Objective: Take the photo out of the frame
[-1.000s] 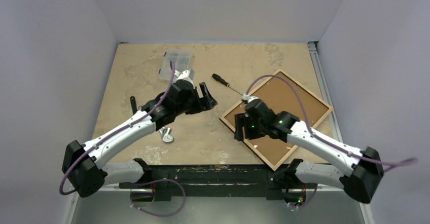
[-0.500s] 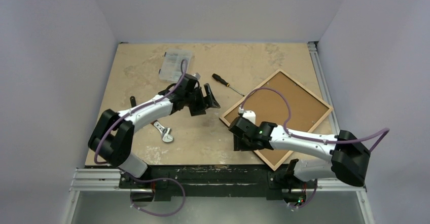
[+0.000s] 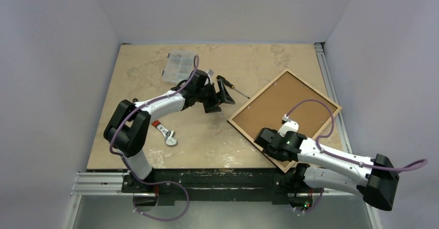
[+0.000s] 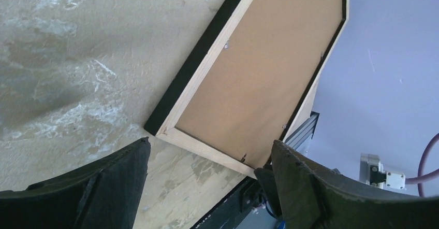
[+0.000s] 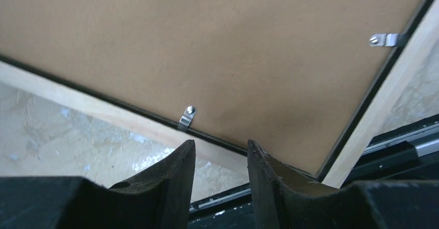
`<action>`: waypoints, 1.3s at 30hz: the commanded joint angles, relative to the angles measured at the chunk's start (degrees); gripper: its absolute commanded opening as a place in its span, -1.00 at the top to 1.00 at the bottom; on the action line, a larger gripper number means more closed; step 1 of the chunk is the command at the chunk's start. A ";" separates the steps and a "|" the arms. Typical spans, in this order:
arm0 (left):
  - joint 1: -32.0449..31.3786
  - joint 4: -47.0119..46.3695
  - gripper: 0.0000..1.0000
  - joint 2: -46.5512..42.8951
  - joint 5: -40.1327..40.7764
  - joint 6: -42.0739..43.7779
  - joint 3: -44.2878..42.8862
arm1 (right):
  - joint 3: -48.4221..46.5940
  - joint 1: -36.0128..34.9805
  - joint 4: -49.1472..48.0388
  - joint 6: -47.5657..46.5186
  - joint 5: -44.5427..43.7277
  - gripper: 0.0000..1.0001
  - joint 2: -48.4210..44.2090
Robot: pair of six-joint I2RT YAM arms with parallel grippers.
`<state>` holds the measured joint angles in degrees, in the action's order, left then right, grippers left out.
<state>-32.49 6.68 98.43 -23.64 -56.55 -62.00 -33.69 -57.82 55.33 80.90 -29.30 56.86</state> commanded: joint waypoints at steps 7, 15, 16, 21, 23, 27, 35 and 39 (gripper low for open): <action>-0.67 12.01 -1.00 6.41 6.07 1.74 -15.86 | -4.05 2.19 -2.28 -15.29 -5.44 -0.02 -13.12; -1.36 36.76 -0.98 20.19 26.38 -1.91 -39.79 | -11.49 2.18 3.84 -17.06 -8.68 0.00 -14.67; -1.43 40.93 -0.96 22.83 28.33 -4.20 -45.41 | -12.18 2.19 4.62 -17.31 -9.20 0.00 -14.71; -1.37 46.75 -0.95 31.67 30.99 -8.65 -56.66 | -14.41 2.19 8.21 -17.61 -11.56 0.01 -15.52; -1.33 45.44 -0.95 32.87 33.45 -10.03 -57.68 | -14.56 2.18 8.35 -17.77 -11.44 0.01 -16.21; -0.79 42.14 -0.89 34.71 36.77 -12.15 -58.34 | -14.12 2.17 8.18 -17.80 -11.15 0.01 -17.68; 0.85 40.25 -0.82 39.31 35.95 -19.67 -61.36 | -13.81 2.19 7.42 -18.40 -11.02 0.01 -16.92; 1.49 41.02 -0.71 41.47 36.57 -25.20 -62.61 | -13.79 2.14 7.12 -18.55 -11.25 0.02 -15.99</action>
<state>-31.97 48.05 137.97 11.18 -74.54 -121.80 -46.00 -55.81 62.63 62.94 -38.09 40.14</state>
